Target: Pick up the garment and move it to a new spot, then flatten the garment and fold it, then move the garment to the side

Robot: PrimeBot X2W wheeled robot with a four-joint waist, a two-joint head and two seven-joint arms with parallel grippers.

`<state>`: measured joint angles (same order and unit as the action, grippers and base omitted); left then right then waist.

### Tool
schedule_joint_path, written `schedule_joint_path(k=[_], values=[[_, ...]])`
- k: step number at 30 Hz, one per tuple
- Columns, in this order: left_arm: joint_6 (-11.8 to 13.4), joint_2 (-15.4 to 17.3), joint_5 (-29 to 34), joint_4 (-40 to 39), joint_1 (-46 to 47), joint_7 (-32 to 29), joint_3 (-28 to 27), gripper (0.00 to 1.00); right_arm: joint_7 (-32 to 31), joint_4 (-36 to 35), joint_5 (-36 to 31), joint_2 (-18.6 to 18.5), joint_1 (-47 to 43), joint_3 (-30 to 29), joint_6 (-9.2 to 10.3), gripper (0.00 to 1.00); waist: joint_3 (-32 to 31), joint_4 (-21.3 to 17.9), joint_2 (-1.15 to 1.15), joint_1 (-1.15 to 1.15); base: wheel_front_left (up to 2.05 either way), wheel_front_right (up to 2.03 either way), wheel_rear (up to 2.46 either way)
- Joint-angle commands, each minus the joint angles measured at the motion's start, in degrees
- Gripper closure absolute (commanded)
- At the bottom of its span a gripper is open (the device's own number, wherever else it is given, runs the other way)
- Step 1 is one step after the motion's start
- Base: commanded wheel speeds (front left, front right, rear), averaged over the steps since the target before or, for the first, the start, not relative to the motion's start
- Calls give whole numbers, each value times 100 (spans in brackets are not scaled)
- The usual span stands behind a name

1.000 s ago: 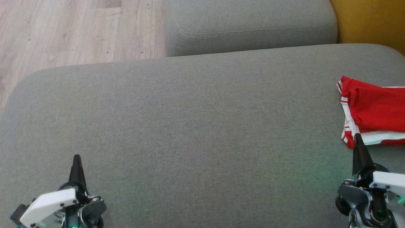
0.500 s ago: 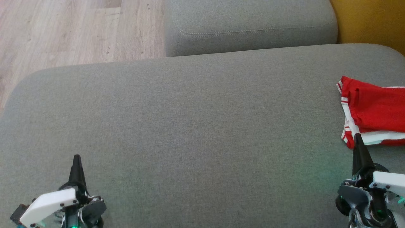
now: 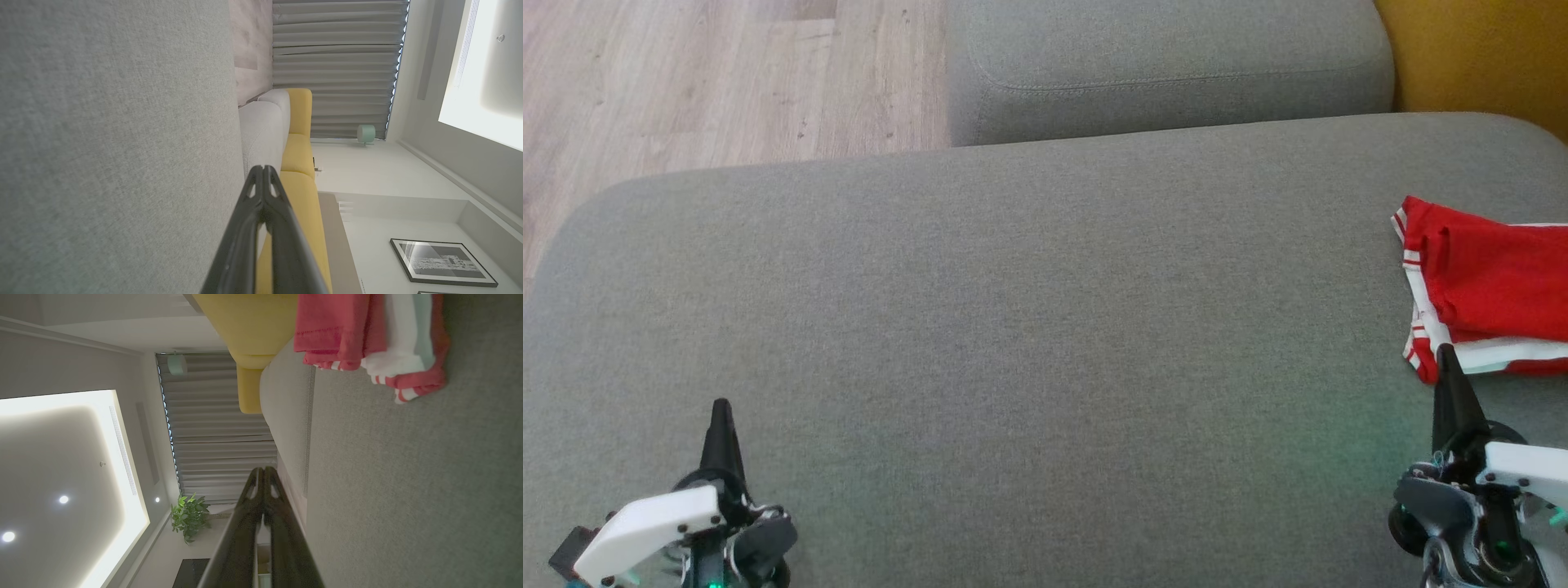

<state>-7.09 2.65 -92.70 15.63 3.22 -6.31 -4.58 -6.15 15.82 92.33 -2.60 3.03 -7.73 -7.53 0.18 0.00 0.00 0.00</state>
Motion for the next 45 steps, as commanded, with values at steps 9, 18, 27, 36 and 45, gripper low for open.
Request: schedule_joint_path(k=[9,18,27,36,45], values=[[-40,23,58,-159,297,-22,-200,100,-39,-179,-21,-28,316,115,4,100,0,0,0,0,0,0,0],[-40,23,59,-159,297,-22,-201,100,-39,-179,-21,-28,316,115,4,100,0,0,0,0,0,0,0],[-40,23,59,-159,297,-22,-201,100,-39,-179,-21,-28,316,115,4,100,0,0,0,0,0,0,0],[-40,23,59,-159,297,-23,-201,100,-39,-179,-21,-28,316,114,4,100,0,0,0,0,0,0,0],[-40,23,59,-159,297,-23,-201,100,-39,-179,-21,-28,316,115,4,100,0,0,0,0,0,0,0]])
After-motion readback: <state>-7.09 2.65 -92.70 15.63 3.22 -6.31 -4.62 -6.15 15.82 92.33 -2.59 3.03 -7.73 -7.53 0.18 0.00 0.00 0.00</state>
